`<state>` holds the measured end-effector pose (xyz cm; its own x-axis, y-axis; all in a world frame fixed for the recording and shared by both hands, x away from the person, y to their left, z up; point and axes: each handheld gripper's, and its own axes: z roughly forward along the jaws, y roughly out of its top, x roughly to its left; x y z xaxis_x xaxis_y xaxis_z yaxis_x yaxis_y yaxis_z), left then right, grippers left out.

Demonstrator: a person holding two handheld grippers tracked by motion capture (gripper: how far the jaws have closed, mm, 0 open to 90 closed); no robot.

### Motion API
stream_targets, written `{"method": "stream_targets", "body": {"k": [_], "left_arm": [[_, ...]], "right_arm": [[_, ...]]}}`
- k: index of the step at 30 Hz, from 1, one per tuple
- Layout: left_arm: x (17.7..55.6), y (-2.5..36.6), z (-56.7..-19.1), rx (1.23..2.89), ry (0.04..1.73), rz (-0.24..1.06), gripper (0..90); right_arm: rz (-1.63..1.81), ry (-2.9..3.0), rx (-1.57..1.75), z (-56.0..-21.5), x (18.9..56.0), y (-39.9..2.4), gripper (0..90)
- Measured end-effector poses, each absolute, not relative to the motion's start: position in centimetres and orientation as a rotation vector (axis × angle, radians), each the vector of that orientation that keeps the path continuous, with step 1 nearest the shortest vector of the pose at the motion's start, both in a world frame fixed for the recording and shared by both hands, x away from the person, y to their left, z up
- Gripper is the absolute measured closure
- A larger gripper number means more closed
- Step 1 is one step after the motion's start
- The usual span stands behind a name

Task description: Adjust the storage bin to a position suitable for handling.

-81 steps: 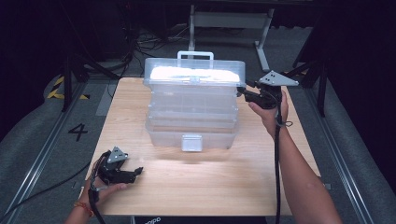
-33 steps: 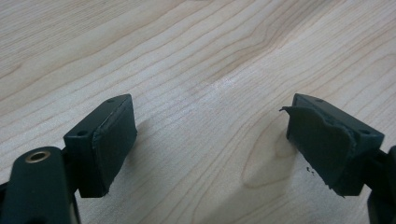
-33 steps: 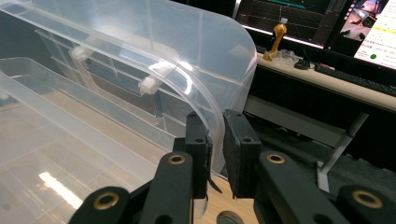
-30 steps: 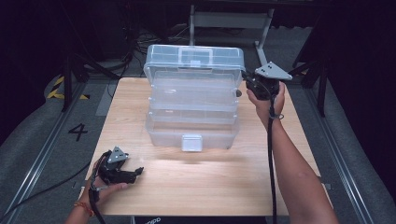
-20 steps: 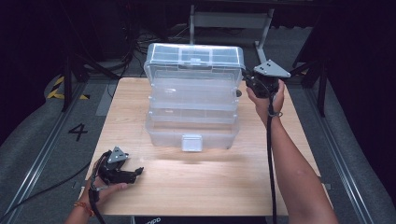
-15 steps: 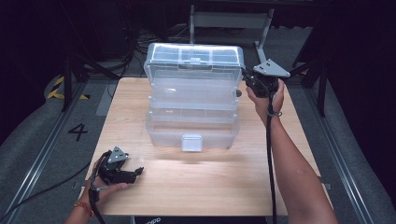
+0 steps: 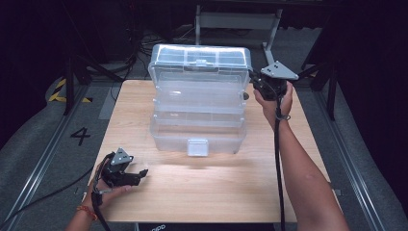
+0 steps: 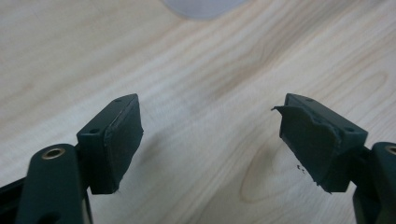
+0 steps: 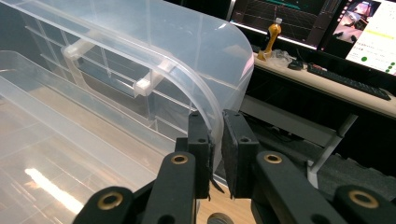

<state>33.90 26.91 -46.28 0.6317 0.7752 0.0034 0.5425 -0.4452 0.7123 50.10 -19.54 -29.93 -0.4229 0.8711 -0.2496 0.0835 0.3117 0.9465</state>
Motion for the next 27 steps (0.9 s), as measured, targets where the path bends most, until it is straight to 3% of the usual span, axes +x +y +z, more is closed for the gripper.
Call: {"method": "stream_targets", "body": {"k": [14, 27], "left_arm": [[35.5, 24.1, -39.4, 1.998, 0.875, 0.528, 24.5], [36.7, 22.9, -38.8, 2.008, 0.854, 0.541, 24.4]], "right_arm": [[1.18, 1.758, 0.852, -29.8, 50.2, -19.5, 83.1], [1.176, 1.766, 0.844, -29.6, 50.8, -19.6, 83.6]]}}
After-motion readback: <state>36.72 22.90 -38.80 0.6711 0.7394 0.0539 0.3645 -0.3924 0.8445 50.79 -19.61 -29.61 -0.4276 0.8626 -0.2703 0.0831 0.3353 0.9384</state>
